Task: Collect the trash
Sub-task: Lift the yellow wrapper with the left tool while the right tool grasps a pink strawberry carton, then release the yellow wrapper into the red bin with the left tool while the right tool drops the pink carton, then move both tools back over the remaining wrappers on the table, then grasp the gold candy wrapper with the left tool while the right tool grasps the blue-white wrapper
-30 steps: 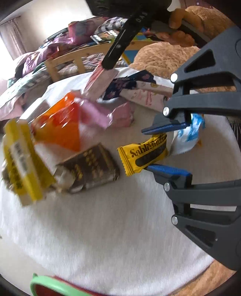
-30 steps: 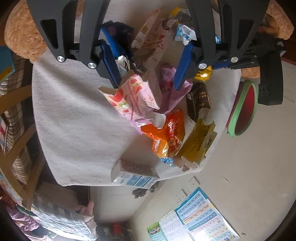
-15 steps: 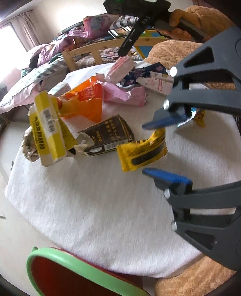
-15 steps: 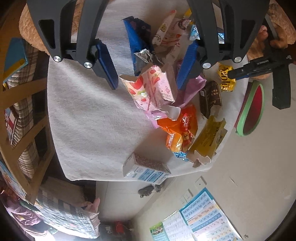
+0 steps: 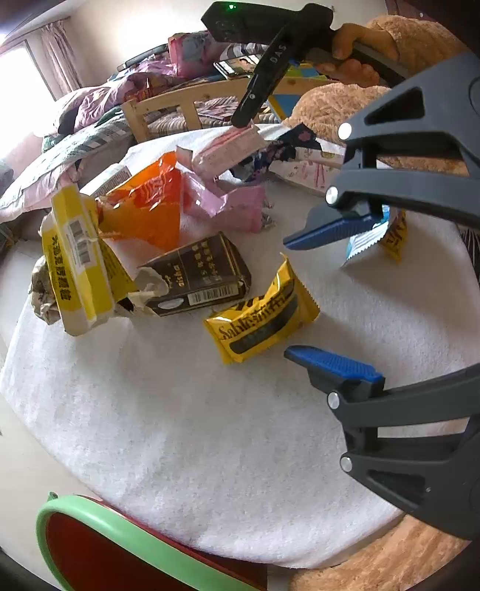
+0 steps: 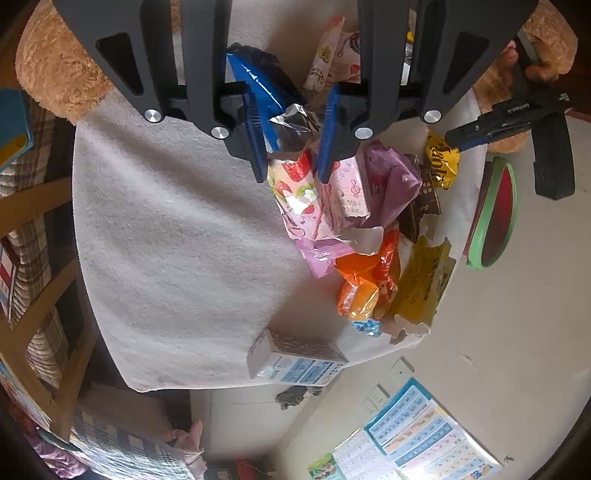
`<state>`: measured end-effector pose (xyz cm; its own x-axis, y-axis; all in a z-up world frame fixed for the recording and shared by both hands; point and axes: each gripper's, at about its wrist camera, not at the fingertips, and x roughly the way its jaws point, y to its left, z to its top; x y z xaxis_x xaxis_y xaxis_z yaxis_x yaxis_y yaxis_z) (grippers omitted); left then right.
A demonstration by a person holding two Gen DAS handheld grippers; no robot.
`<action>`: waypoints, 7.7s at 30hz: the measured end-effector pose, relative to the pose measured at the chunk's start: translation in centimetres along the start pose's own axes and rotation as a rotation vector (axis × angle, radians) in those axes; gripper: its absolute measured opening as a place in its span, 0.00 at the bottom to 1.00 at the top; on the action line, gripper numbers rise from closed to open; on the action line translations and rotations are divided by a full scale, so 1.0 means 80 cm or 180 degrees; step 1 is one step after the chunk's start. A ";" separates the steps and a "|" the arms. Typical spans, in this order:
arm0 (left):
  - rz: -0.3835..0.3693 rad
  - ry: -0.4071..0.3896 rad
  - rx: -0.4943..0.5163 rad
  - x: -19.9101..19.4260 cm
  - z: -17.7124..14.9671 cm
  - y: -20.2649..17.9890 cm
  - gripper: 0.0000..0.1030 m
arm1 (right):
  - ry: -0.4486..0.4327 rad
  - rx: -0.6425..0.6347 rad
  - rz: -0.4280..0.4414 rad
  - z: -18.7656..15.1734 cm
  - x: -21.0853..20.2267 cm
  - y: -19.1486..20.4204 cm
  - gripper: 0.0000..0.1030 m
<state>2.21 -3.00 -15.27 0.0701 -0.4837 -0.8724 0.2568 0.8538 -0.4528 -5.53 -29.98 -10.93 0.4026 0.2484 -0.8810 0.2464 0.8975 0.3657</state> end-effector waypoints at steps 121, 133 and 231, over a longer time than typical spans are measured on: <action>-0.0122 -0.0280 0.0324 -0.060 -0.013 0.010 0.60 | 0.0165 -0.0856 -0.0386 -0.016 -0.006 0.068 0.68; 0.0007 0.0647 0.1694 0.054 -0.075 -0.124 0.73 | 0.0205 -0.0485 -0.0261 -0.029 -0.002 0.032 0.68; 0.0305 0.0417 0.0430 -0.010 -0.056 0.018 0.37 | 0.0356 -0.1018 0.0231 -0.049 0.036 0.127 0.09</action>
<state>-1.84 -0.54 -16.06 -0.0234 -0.3650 -0.9307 0.3825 0.8569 -0.3456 -5.31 -18.76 -10.90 0.3054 0.3384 -0.8901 -0.0755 0.9404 0.3316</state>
